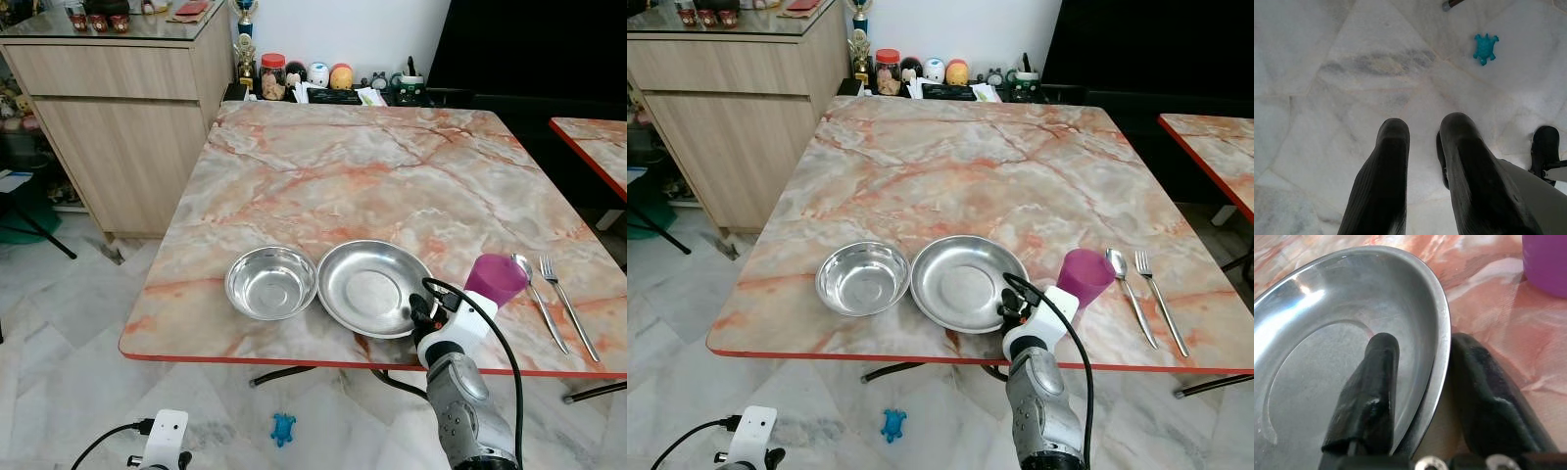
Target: Setting the table
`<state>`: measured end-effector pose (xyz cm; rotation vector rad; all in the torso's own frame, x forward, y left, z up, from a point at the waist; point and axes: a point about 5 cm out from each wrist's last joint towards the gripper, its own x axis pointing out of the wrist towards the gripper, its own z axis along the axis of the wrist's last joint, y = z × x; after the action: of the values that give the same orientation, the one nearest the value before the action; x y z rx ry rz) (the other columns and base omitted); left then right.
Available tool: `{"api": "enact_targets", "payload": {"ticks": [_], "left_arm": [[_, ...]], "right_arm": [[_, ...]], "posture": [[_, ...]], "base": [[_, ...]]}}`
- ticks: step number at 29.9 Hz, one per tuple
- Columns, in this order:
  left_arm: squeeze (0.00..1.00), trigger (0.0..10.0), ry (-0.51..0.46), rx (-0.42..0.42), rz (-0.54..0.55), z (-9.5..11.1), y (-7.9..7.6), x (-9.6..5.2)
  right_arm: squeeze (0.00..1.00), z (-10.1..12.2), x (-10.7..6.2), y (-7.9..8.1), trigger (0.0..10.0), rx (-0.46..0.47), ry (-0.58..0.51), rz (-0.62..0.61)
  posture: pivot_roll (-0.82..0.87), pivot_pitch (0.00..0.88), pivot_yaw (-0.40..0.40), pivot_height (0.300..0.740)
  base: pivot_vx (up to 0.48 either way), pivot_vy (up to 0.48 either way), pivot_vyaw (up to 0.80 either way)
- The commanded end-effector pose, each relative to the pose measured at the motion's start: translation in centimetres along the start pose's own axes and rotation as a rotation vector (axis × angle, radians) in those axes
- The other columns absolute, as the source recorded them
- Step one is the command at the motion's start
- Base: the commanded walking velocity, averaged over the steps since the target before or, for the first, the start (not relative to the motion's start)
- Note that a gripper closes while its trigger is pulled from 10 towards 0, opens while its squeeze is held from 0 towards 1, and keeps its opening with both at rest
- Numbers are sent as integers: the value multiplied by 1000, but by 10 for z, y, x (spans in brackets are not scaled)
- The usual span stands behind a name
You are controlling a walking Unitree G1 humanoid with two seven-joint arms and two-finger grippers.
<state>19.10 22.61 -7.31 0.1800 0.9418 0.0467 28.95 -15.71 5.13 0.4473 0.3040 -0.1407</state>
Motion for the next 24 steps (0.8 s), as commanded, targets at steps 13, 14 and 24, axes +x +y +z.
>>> {"api": "enact_targets", "payload": {"ticks": [13, 14, 24], "left_arm": [[0, 10000, 23, 17, -16, -6, -4, -1], [0, 10000, 23, 17, -16, -6, -4, -1], [0, 10000, 24, 19, -18, -7, -4, -1]], "right_arm": [[0, -3, 0, 0, 0, 10, 5, -5], [0, -3, 0, 0, 0, 10, 5, -5], [0, -1, -1, -2, 0, 11, -16, -27]], "posture": [[123, 0, -66, 740], [123, 0, -66, 740], [123, 0, -64, 740]], "base": [[0, 0, 0], [0, 0, 0], [0, 0, 0]]}}
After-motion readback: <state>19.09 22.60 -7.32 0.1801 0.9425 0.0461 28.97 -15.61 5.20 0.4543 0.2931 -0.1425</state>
